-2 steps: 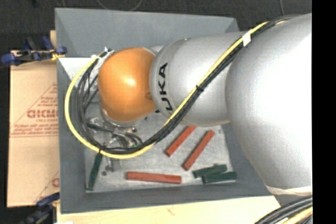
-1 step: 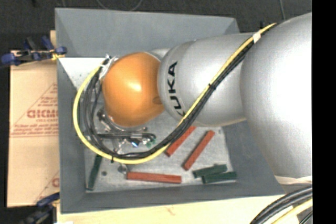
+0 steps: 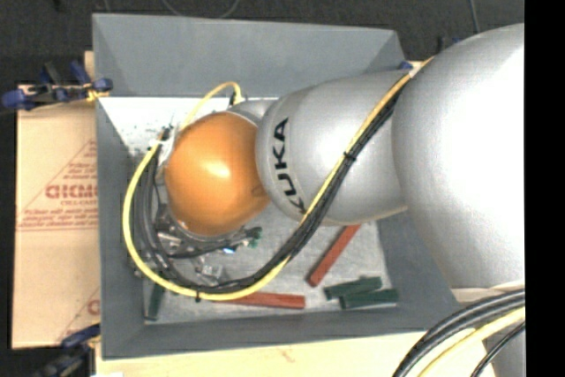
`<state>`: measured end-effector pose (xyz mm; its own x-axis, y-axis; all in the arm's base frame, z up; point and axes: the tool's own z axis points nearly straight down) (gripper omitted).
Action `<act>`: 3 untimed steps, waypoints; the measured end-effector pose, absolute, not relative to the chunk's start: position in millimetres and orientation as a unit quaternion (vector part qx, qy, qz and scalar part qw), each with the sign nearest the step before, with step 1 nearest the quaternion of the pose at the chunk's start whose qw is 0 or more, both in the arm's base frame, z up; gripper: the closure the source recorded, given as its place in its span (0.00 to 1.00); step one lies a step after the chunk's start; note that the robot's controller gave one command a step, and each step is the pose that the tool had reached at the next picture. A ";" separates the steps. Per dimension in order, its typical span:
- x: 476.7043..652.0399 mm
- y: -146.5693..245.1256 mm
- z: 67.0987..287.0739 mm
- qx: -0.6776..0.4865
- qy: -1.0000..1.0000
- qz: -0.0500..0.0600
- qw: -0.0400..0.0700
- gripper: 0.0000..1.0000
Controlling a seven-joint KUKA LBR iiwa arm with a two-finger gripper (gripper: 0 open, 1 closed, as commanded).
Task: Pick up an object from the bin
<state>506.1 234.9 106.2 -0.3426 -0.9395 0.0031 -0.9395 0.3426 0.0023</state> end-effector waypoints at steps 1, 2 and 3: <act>511.9 237.0 69.9 0.757 -0.653 0.000 0.000 0.00; 512.4 237.0 70.6 0.755 -0.655 -0.001 0.000 0.00; 512.1 238.1 71.0 0.755 -0.655 -0.002 0.001 1.00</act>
Offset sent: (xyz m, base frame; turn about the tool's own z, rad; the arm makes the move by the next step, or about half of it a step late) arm 0.0048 0.0034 -0.0362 -0.5001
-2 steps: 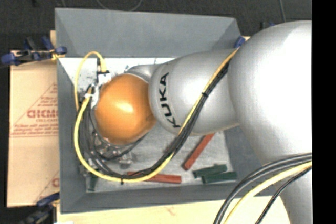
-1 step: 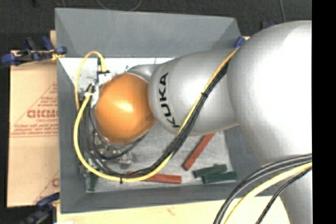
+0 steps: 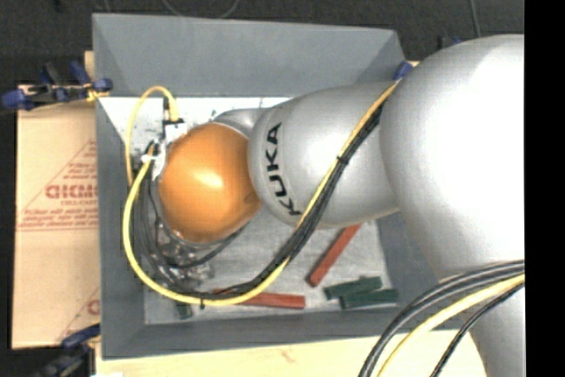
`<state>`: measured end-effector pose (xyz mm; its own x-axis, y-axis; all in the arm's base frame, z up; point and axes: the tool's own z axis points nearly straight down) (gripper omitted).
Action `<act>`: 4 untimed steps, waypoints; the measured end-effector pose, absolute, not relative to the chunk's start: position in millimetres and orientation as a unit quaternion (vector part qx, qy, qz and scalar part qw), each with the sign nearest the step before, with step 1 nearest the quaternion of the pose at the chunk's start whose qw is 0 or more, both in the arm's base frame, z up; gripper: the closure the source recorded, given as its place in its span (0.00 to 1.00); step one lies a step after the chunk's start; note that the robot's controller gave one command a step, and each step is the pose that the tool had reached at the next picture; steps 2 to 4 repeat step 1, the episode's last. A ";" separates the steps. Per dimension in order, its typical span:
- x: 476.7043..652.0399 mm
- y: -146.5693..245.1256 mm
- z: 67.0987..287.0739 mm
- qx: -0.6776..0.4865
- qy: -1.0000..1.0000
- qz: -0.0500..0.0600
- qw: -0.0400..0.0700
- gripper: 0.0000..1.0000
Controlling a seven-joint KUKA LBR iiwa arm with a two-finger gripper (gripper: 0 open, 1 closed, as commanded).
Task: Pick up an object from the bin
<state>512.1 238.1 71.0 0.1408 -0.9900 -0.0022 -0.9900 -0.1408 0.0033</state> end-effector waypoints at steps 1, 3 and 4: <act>514.6 238.4 204.2 0.754 -0.657 0.002 -0.005 1.00; 514.6 238.4 204.2 0.754 -0.657 0.002 -0.005 1.00; 514.6 238.4 204.2 0.754 -0.657 0.002 -0.005 1.00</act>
Offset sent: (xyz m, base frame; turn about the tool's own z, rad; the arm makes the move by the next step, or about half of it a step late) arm 0.0001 -0.0001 0.1279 0.0000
